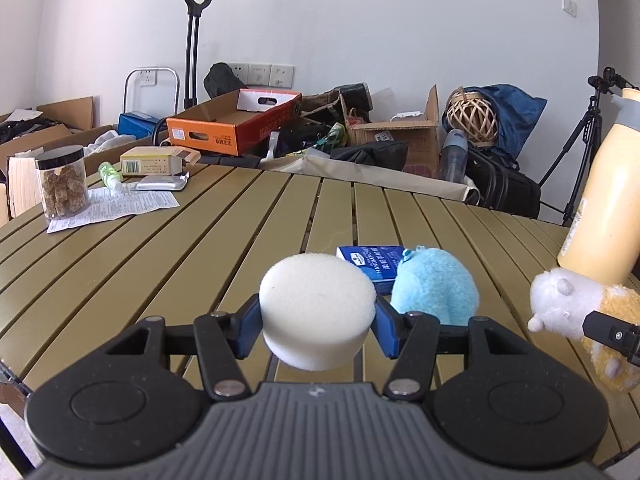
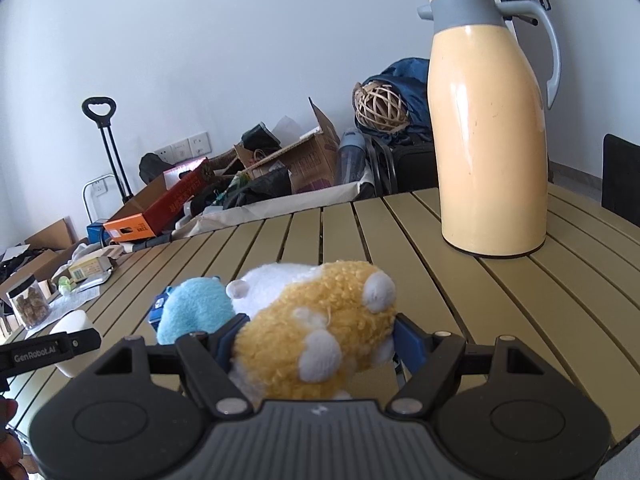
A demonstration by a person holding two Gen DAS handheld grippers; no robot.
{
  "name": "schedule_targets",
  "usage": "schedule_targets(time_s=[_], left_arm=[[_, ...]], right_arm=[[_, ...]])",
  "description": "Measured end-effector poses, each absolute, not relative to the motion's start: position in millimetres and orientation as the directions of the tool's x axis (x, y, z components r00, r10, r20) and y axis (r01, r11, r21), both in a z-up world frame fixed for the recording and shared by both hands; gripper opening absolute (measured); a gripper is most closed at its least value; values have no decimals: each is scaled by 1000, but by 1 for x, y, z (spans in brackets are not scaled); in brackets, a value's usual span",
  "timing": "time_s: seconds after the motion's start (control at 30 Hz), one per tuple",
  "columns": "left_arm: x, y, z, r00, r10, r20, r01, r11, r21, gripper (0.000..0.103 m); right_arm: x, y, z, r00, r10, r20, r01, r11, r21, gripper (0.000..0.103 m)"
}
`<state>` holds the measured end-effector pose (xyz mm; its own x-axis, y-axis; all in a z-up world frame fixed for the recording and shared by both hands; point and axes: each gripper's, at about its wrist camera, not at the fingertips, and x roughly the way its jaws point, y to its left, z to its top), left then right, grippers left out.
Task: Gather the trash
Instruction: 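Carry the white sponge and yellow plush off the table over the black bin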
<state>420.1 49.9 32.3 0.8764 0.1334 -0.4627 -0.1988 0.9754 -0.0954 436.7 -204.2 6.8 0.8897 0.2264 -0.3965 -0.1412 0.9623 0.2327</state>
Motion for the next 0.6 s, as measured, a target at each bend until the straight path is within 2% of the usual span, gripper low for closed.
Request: schedule_targets(time_s=[0.17,0.6], left_arm=[[397,40,35,892,121,-435,-177,980,-89,58],[339,28,33,894,79,-440,-135,986,-97,58]], right_arm=[[416,-206,9,893,234,-384,-152,961,233,76],[361,-208,9,885,270,-380,-182,951,251,76]])
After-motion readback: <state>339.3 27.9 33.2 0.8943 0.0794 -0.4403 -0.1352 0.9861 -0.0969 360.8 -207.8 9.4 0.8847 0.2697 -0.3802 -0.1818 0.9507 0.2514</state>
